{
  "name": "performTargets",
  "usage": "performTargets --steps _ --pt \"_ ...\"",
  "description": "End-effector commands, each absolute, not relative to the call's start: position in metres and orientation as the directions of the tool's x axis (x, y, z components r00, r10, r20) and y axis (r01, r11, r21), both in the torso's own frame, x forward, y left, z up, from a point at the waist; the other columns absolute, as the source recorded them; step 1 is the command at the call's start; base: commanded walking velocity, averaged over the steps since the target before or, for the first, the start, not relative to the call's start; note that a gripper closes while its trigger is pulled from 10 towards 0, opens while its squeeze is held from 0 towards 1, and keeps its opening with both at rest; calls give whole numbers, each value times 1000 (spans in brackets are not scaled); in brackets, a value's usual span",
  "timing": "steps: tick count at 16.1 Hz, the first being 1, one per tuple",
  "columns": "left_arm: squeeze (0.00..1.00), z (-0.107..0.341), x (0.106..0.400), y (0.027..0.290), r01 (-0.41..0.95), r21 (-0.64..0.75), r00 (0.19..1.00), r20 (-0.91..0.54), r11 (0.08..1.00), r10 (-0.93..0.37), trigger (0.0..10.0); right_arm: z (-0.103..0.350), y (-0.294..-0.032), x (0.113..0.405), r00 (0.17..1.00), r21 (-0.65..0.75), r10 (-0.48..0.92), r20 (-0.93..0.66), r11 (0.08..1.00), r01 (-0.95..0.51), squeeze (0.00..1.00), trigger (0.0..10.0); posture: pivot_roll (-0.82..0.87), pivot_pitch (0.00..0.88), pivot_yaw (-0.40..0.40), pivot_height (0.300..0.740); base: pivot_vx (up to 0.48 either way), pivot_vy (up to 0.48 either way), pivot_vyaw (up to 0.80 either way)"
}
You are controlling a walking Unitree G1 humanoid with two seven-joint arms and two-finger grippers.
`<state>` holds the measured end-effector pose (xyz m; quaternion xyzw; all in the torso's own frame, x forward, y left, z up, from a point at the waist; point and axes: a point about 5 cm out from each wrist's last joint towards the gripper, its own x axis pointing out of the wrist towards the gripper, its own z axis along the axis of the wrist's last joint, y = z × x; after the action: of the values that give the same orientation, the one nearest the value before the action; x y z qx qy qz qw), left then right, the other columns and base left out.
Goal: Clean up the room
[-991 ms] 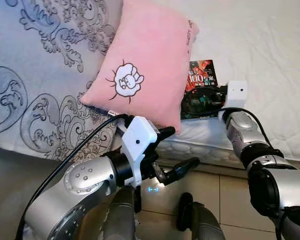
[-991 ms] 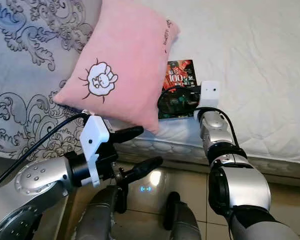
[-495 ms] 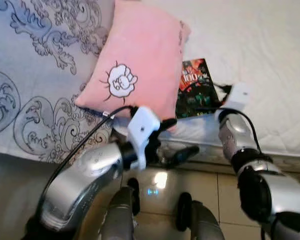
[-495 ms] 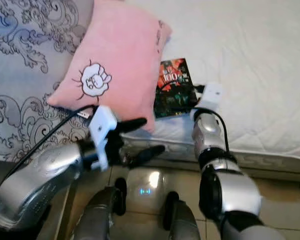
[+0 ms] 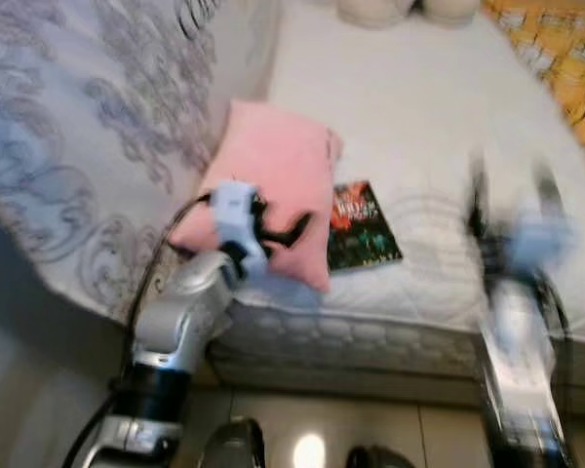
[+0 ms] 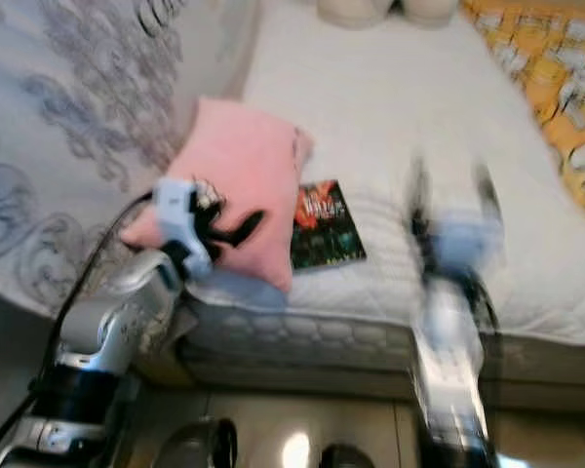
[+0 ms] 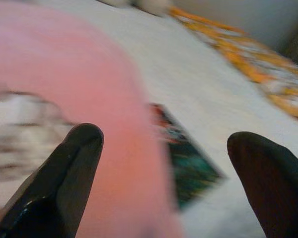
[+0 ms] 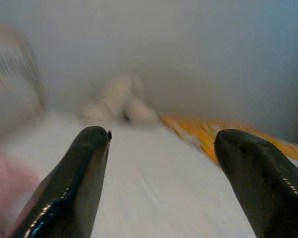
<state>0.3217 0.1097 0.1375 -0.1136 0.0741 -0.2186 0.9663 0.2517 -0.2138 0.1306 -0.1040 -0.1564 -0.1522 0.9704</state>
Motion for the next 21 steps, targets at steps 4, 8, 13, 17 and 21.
performTargets --steps 4,8,13,17,21 --pt "1000 126 339 146 149 -58 981 -117 987 -155 10000 83 -243 198 899 -152 -417 136 887 435 1000 10000 -23 0 39 740 0 0 0" --pt "1000 120 338 145 144 20 987 -80 989 -142 10000 79 -236 213 935 -76 -346 77 933 352 1000 10000 -11 0 39 740 0 0 0" --pt "0 116 342 132 212 -8 976 -52 977 -212 10000 83 -226 234 956 -97 -287 65 952 292 0 10000 -28 0 31 740 148 -319 0" --pt "0 105 346 137 90 -138 988 -112 986 -106 10000 86 -224 240 963 -100 -262 66 958 267 0 10000 -52 0 35 740 276 -389 0" --pt "0 94 333 165 -33 -149 991 -136 988 12 10000 80 -224 230 975 -146 -219 27 964 221 0 10000 -62 0 33 740 364 -308 0"
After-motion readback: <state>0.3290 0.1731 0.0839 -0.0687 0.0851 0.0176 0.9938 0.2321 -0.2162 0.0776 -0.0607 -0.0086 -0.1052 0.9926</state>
